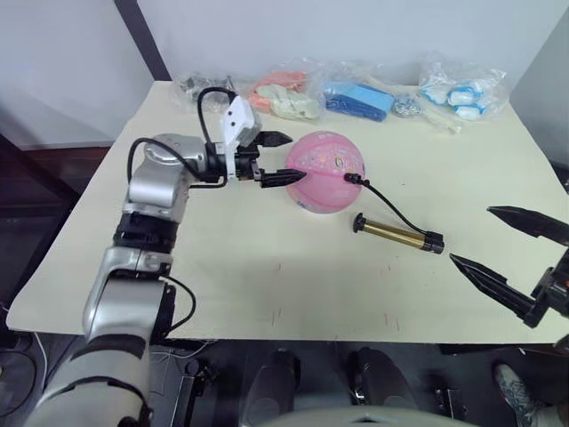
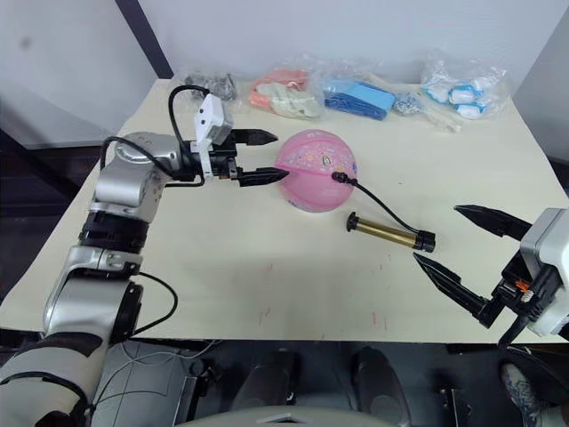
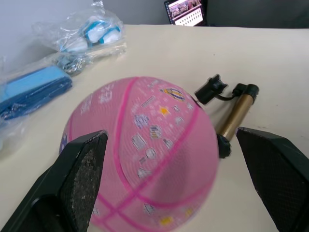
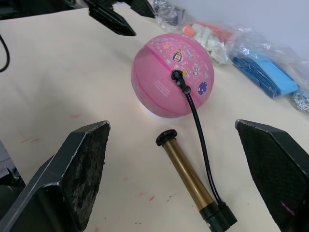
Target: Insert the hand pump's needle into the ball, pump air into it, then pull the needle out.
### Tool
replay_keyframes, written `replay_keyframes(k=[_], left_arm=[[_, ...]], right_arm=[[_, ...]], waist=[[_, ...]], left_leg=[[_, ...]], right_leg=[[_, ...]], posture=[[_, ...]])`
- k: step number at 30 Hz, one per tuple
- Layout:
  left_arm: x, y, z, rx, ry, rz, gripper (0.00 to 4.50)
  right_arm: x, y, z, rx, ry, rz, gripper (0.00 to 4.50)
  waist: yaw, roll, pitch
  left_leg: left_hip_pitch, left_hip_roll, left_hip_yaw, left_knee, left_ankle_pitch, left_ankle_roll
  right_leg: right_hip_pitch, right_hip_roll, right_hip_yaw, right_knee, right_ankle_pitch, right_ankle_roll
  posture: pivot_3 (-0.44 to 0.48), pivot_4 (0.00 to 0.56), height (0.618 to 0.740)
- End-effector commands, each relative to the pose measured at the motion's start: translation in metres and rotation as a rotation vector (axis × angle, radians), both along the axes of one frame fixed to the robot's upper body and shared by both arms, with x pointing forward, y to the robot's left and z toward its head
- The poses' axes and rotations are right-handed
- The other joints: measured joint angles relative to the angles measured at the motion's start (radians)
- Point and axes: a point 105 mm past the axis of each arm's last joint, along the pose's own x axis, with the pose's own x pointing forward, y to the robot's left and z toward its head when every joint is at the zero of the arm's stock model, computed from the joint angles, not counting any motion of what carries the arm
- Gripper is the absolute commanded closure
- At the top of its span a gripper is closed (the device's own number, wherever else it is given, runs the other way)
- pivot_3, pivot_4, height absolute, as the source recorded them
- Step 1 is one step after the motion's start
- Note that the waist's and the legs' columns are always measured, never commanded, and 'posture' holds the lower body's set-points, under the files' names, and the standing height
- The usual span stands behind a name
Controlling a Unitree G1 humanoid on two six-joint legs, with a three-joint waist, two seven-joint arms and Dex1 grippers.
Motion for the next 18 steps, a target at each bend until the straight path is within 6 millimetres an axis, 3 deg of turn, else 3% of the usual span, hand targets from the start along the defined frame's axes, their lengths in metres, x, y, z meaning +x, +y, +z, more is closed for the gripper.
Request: replay_keyframes(k=[1,9,14,18], left_arm=[[0.006,-0.008,0.009,0.029,-0.055,-0.028,0.0],[0.023,-0.024,-0.002,0.106,-0.063,-0.058,0.0],[0.029,-0.024,-0.035,0.193,-0.077,-0.031,0.0],[0.028,-0.025,-0.037,0.171,-0.069,-0.037,0.0]], right_arm=[[-0.001,0.004,0.006,-0.007,-0.042,0.003,0.13],[0.004,0.006,0.007,0.003,-0.047,-0.004,0.13],[0.01,0.011,0.007,0.019,-0.051,0.017,0.13],[0.021,0.019,0.006,0.04,-0.048,0.039,0.13]], waist=[[-0.001,0.0,0.0],[-0.001,-0.001,0.001],[0.0,-0.002,0.001],[0.0,-0.003,0.0]], left_leg=[[0.0,0.0,0.0,0.0,0.0,0.0],[0.0,-0.001,0.0,0.0,0.0,0.0],[0.0,-0.001,0.0,0.0,0.0,0.0],[0.0,-0.001,0.0,0.0,0.0,0.0]], right_leg=[[0.0,0.0,0.0,0.0,0.0,0.0],[0.0,0.0,0.0,0.0,0.0,0.0],[0.0,0.0,0.0,0.0,0.0,0.0],[0.0,0.0,0.0,0.0,0.0,0.001]], posture=[[0.0,0.15,0.74],[0.0,0.15,0.74],[0.0,0.15,0.74],[0.0,0.15,0.74]])
